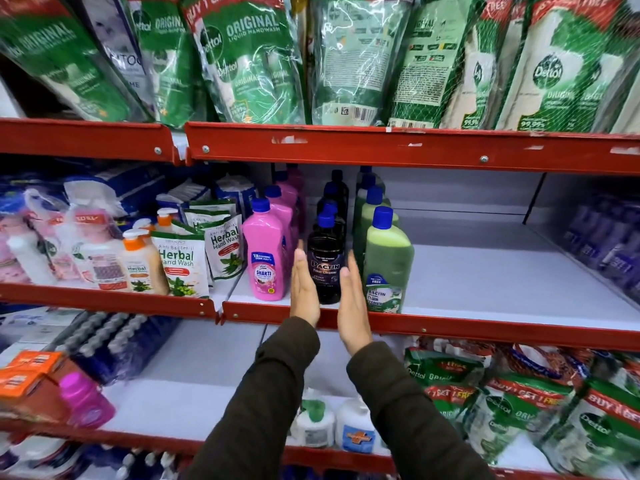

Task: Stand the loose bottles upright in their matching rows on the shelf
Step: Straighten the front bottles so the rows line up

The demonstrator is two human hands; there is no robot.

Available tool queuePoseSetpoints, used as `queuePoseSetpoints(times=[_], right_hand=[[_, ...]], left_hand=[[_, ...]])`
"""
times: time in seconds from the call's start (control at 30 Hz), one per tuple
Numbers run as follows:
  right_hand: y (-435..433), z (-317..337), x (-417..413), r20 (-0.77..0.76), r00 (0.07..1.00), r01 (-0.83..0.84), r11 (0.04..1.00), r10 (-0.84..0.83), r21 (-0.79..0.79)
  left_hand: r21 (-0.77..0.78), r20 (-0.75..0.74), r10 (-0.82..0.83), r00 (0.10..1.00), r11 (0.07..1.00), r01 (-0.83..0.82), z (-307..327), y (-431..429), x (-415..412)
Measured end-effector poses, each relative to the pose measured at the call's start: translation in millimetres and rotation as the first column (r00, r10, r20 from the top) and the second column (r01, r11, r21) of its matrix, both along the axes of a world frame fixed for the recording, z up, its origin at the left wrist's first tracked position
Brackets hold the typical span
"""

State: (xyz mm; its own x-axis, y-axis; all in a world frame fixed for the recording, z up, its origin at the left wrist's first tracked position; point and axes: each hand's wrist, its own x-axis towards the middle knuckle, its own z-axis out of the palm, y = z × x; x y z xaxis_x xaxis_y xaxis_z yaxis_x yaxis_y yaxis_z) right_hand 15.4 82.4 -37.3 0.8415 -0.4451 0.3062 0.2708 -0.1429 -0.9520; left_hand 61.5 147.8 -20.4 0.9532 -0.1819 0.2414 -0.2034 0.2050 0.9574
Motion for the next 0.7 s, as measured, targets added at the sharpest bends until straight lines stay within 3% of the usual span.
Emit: queuePoseSetpoints(times=[0.17, 0.5, 0.7], right_hand=[[-7.0, 2.3, 13.9, -0.004, 0.997, -0.07, 0.993, 0.071, 0.09], [8.8, -11.0, -6.5, 0.015, 1.0, 0.006, 1.0, -0.007, 0.014], [17.1, -11.9, -9.2, 0.05, 0.997, 0.055, 0.998, -0.056, 0.027]], left_hand=[[0.005, -0.005, -0.096, 0.995, 0.995, 0.096, 5.8, 13.1, 2.3], [0.004, 0.089, 0.004, 0.996, 1.0, -0.005, -8.3, 24.7, -20.5], [0.116, 0.161, 0.036, 0.986, 0.992, -0.055, -10.6, 27.0, -24.0]])
